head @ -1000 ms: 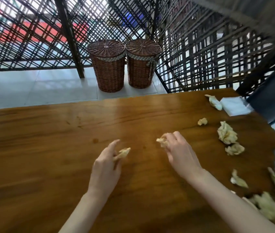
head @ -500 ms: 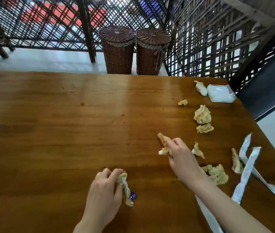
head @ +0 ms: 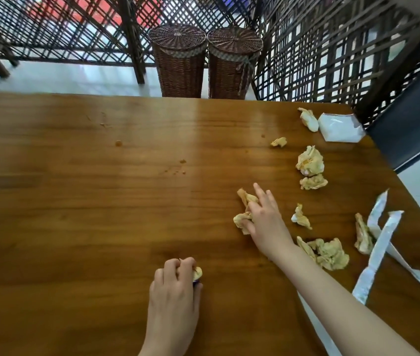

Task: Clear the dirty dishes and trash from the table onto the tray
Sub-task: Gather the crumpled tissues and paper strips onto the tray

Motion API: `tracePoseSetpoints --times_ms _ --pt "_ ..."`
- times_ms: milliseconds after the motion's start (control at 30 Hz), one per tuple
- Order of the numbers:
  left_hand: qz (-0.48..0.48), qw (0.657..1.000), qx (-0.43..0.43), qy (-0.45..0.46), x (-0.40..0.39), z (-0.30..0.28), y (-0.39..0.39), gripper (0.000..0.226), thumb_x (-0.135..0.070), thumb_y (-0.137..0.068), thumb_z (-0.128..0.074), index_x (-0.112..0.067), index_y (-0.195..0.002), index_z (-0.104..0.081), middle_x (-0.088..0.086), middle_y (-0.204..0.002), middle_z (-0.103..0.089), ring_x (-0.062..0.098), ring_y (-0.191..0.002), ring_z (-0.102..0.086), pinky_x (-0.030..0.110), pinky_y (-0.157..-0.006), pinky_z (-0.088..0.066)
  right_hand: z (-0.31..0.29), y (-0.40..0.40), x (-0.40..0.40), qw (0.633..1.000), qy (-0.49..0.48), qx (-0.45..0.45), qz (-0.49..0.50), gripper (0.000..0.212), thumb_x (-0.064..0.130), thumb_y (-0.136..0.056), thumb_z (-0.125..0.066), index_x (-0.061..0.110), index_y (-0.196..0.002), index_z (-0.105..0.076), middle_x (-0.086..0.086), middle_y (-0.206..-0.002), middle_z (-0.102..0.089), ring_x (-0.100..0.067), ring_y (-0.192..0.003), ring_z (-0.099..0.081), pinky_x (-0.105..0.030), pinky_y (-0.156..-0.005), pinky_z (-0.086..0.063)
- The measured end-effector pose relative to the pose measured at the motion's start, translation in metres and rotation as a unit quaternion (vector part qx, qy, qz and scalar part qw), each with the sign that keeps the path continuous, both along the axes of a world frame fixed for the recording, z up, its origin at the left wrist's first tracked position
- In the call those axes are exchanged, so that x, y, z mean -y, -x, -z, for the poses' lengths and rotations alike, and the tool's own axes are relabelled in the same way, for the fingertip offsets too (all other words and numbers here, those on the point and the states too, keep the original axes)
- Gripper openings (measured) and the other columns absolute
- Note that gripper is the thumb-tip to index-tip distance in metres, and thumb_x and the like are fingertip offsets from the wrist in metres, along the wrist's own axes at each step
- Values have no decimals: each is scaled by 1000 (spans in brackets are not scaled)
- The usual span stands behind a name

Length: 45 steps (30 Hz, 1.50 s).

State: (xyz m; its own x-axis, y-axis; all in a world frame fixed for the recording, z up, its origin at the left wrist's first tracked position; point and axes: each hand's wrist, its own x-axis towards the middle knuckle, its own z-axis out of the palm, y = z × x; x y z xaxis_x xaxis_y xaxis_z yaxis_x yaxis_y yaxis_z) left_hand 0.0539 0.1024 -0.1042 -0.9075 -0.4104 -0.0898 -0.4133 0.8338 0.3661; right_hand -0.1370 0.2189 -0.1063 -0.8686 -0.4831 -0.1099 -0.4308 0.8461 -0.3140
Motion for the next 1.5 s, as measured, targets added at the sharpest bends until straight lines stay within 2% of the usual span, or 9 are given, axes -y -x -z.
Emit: tracePoseSetpoints --times_ms 167,267,400,567,733,867,1033,1300,1500 --pt "2 999 1 -32 7 -1 4 22 -33 -96 -39 -38 -116 -32 -16 -110 -34 3 -91 -35 14 -79 -33 2 2 12 999 24 -42 -15 22 14 -89 -61 13 -111 -58 0 -121 -55 -19 -110 -48 -24 -85 -44" --pt "5 999 9 -46 8 -3 7 24 -29 -95 -42 -38 -114 -30 -16 -110 -34 3 -91 -35 13 -78 -31 0 0 16 998 25 -56 -11 27 3 -88 -57 16 -112 -54 -1 -110 -55 -19 -100 -49 -23 -76 -44" --pt "14 997 -16 -68 13 -6 8 32 -18 -92 -51 -33 -119 -40 -10 -110 -42 5 -89 -40 14 -77 -31 -12 -1 15 995 42 -84 10 44 2 -88 -58 12 -131 -51 -5 -113 -52 -19 -106 -49 -23 -82 -46" --pt "-8 991 -61 -116 23 -9 6 40 -10 -90 -55 -22 -128 -52 -10 -101 -43 8 -85 -51 17 -73 -43 -38 -1 -7 985 114 -113 65 21 9 -90 -56 6 -109 -64 -3 -100 -48 -16 -90 -53 -24 -74 -50" --pt "-32 984 -75 -157 19 -10 10 38 -2 -88 -56 -23 -119 -56 -8 -105 -46 4 -75 -53 -1 -61 -40 -39 -13 -42 986 71 -94 119 17 14 -93 -48 8 -103 -59 -5 -110 -45 -17 -92 -53 -25 -74 -48" --pt "-25 982 -80 -170 11 -10 16 38 3 -85 -58 -22 -113 -58 -5 -115 -48 2 -82 -50 -3 -60 -37 -24 -30 -53 994 18 -26 103 22 37 -91 -53 18 -103 -54 -6 -121 -45 -19 -112 -46 -24 -82 -46" --pt "-7 981 -85 -174 2 -11 19 38 1 -87 -57 -23 -116 -56 -6 -118 -47 3 -93 -48 -1 -75 -36 -18 -39 -47 989 -121 33 84 76 72 -63 -64 25 -117 -40 -1 -128 -42 -22 -120 -37 -37 -90 -45" --pt "5 979 -88 -184 1 -11 23 39 4 -84 -59 -24 -111 -57 -7 -114 -45 6 -91 -51 11 -79 -43 -12 -37 -46 995 -40 59 64 32 28 -86 -63 26 -114 -49 0 -117 -41 -21 -110 -41 -32 -88 -46" --pt "16 978 -89 -187 -2 -8 34 42 5 -82 -61 -27 -108 -57 -10 -110 -45 5 -88 -52 4 -74 -38 -13 -34 -47 998 18 40 50 17 21 -90 -54 24 -107 -58 4 -106 -46 -11 -100 -45 -20 -81 -46"
